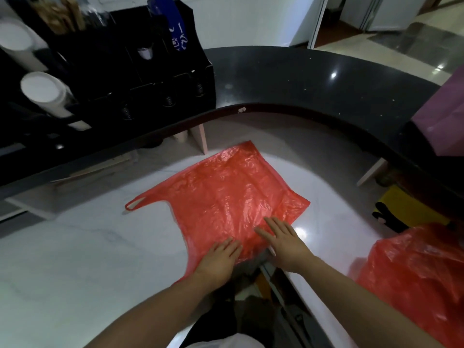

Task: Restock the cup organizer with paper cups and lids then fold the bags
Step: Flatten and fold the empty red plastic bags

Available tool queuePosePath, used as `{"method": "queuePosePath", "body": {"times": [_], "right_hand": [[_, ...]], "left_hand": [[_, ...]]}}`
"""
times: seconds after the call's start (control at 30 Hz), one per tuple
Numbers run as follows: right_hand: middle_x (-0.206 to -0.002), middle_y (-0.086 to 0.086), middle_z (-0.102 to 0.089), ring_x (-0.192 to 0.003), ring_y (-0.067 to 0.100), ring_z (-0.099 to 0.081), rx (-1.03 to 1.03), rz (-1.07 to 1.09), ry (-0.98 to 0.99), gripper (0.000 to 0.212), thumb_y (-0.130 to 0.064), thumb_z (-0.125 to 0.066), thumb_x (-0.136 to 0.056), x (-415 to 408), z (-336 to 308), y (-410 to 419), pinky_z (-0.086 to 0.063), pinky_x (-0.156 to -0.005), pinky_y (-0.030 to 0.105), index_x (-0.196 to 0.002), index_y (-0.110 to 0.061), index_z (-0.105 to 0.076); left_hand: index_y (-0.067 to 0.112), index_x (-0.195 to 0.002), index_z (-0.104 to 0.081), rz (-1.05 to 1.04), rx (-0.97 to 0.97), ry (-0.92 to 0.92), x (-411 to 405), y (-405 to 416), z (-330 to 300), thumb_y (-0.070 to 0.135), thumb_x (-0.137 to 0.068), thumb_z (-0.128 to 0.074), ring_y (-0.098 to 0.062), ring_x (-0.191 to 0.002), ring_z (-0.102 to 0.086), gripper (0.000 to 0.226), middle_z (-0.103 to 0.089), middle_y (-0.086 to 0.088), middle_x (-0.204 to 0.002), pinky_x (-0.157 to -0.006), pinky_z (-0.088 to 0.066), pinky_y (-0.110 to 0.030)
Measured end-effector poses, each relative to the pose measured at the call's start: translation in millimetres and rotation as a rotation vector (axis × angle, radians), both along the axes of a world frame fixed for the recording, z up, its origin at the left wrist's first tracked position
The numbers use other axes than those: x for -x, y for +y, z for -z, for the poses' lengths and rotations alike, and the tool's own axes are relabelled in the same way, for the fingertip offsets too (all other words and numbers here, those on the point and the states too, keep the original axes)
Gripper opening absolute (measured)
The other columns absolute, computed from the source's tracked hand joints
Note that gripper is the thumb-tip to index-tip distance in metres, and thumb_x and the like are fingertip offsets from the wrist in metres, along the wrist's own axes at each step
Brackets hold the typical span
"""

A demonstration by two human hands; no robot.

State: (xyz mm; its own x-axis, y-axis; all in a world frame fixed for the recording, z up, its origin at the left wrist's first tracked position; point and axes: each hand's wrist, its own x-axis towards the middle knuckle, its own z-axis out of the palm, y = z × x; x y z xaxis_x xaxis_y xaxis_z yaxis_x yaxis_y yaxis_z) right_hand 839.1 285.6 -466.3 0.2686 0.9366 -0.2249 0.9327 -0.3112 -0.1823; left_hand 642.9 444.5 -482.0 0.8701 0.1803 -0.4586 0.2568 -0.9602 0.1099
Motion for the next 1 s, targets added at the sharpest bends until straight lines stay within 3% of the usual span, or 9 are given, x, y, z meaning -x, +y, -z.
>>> {"method": "queuePosePath", "body": {"times": [0.07,0.13,0.2,0.27,0.43,0.53,0.67,0.87,1.0], "right_hand": [[-0.166,0.005,-0.01,-0.154,0.031,-0.007,-0.002,-0.098,-0.072,0.092,-0.054,-0.068,-0.081,1,7,8,-0.01,-0.124,0.054,-0.157,-0.037,-0.02],[-0.162,0.004,-0.018,-0.151,0.031,-0.018,0.023,-0.108,-0.115,0.094,-0.058,-0.074,-0.075,-3,11,14,-0.014,-0.122,0.056,-0.154,-0.035,-0.029],[-0.153,0.007,-0.045,-0.141,0.033,-0.044,0.003,-0.075,-0.161,0.082,-0.048,-0.082,-0.069,-14,12,14,-0.031,-0.114,0.057,-0.143,-0.032,-0.051],[-0.136,0.005,-0.064,-0.127,0.033,-0.06,0.024,-0.055,-0.176,0.058,-0.032,-0.083,-0.069,-28,12,10,-0.043,-0.103,0.056,-0.125,-0.031,-0.067],[-0.101,-0.01,-0.07,-0.1,0.02,-0.068,0.038,-0.138,-0.121,0.016,-0.027,-0.063,-0.082,-42,-3,3,-0.052,-0.087,0.039,-0.095,-0.032,-0.07],[-0.108,-0.007,-0.068,-0.101,0.021,-0.065,0.089,-0.105,0.074,0.025,-0.034,-0.053,-0.089,-30,-16,2,-0.049,-0.086,0.031,-0.11,-0.029,-0.064],[-0.138,-0.007,-0.055,-0.12,0.022,-0.054,0.101,-0.109,0.152,0.053,-0.04,-0.055,-0.088,-17,-13,-2,-0.047,-0.1,0.034,-0.14,-0.031,-0.05],[-0.142,0.003,-0.051,-0.118,0.027,-0.054,0.004,-0.1,0.174,0.058,-0.025,-0.052,-0.09,6,18,-21,-0.05,-0.098,0.037,-0.148,-0.025,-0.042],[-0.137,0.005,-0.056,-0.113,0.024,-0.059,-0.117,-0.047,0.285,0.053,-0.029,-0.057,-0.092,19,19,-33,-0.054,-0.095,0.036,-0.143,-0.02,-0.05]], "left_hand": [[0.022,-0.161,-0.017,0.014,0.07,-0.022,8,12,-9,0.029,-0.106,-0.032,-0.026,-0.152,-0.019,0.058,-0.016,0.001,-0.168,-0.124,-0.014,-0.039],[0.025,-0.158,-0.029,0.037,0.118,-0.093,22,26,-20,0.042,-0.1,-0.023,-0.027,-0.145,-0.035,0.061,-0.028,0.001,-0.164,-0.121,-0.029,-0.04],[0.026,-0.148,-0.046,0.045,0.119,-0.201,41,47,-22,0.042,-0.094,-0.031,-0.028,-0.127,-0.058,0.058,-0.051,-0.003,-0.15,-0.104,-0.051,-0.043],[0.025,-0.139,-0.054,0.028,0.082,-0.249,62,71,-24,0.033,-0.091,-0.041,-0.029,-0.114,-0.067,0.05,-0.061,-0.006,-0.139,-0.092,-0.058,-0.043],[0.029,-0.143,-0.054,-0.058,-0.116,-0.083,91,114,-41,0.008,-0.091,-0.046,-0.027,-0.134,-0.05,0.057,-0.053,-0.002,-0.148,-0.112,-0.039,-0.038],[0.032,-0.15,-0.041,-0.186,-0.211,0.077,85,111,-47,0.015,-0.095,-0.043,-0.028,-0.144,-0.034,0.058,-0.039,0.0,-0.157,-0.118,-0.026,-0.04],[0.029,-0.159,-0.014,-0.105,-0.106,0.046,57,83,-46,0.039,-0.089,-0.053,-0.03,-0.151,-0.018,0.08,-0.02,-0.004,-0.165,-0.123,-0.015,-0.049],[0.021,-0.161,0.0,0.07,-0.023,-0.083,12,16,-14,0.054,-0.094,-0.05,-0.027,-0.155,-0.003,0.09,-0.002,-0.006,-0.169,-0.126,-0.003,-0.044],[0.024,-0.158,0.012,0.082,-0.077,-0.107,-5,-6,-1,0.045,-0.097,-0.056,-0.029,-0.155,-0.001,0.094,0.0,-0.007,-0.169,-0.123,0.001,-0.046]]}}
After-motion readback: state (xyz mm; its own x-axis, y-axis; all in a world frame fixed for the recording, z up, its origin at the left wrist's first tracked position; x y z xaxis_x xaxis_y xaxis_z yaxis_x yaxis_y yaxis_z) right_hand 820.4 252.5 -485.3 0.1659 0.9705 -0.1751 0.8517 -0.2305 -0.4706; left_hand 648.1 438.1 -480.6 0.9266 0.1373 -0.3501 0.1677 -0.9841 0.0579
